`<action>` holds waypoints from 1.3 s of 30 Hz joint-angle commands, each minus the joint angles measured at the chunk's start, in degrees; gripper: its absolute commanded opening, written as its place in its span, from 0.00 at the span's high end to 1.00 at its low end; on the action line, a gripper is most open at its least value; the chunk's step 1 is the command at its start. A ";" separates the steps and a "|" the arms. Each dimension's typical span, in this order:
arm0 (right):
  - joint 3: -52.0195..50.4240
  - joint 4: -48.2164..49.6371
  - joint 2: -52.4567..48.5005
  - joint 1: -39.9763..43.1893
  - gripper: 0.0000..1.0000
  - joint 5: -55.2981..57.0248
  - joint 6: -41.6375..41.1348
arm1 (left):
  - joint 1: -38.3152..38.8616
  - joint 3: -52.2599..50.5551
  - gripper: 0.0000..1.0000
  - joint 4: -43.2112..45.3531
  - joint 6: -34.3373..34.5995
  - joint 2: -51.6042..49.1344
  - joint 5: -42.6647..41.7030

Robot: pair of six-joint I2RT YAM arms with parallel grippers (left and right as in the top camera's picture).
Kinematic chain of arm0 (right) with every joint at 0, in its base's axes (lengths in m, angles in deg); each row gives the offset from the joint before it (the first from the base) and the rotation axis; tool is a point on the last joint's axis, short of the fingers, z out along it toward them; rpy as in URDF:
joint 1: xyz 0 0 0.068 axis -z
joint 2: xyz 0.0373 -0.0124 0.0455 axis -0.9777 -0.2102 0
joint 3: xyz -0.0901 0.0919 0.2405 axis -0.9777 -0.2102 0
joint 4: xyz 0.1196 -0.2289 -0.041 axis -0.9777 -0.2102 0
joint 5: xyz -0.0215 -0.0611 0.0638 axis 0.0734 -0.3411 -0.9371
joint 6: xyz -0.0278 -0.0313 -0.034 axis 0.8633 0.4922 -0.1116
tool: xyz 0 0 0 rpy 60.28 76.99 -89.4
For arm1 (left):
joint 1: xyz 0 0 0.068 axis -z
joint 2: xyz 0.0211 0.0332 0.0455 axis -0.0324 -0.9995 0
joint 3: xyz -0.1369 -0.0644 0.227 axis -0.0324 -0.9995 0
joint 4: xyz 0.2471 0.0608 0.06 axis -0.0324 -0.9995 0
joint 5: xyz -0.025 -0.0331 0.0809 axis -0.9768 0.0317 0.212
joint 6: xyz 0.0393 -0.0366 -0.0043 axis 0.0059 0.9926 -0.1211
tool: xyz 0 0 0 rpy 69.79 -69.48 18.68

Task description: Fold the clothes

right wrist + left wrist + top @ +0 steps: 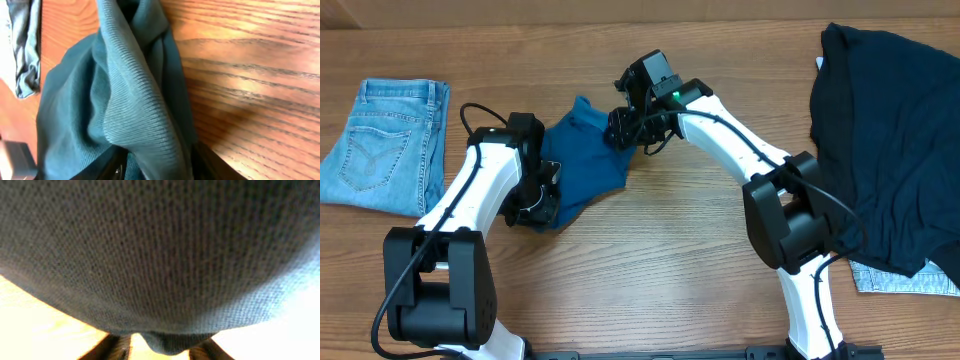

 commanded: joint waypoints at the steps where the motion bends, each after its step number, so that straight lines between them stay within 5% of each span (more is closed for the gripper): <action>1: 0.76 -1.09 -0.44 0.50 0.53 -2.14 3.15 | 0.00 0.20 0.56 0.13 -0.52 0.07 -2.38; 6: 0.90 -3.67 4.72 3.78 0.50 -2.40 10.78 | 0.00 7.67 0.73 -4.31 -0.81 0.22 -1.64; 9: 1.14 -7.21 10.29 5.42 0.48 -2.58 14.10 | 0.00 14.71 0.74 -4.33 -1.44 0.96 -1.64; 12: 1.14 -9.27 12.55 5.90 0.45 -6.21 9.73 | -0.31 18.82 0.73 0.85 -1.36 1.11 -1.64; 17: 1.09 -8.11 10.97 4.50 0.51 -29.64 2.47 | -0.85 17.09 0.78 13.33 -1.03 -1.46 -9.40; 25: -1.79 -5.77 9.99 1.51 0.59 -30.77 0.52 | -0.70 17.00 0.85 13.60 -2.73 -12.46 -19.69; 39: -7.48 8.59 -2.62 -2.32 0.61 -35.93 -2.71 | -0.81 17.00 0.83 13.79 0.04 -13.84 -5.53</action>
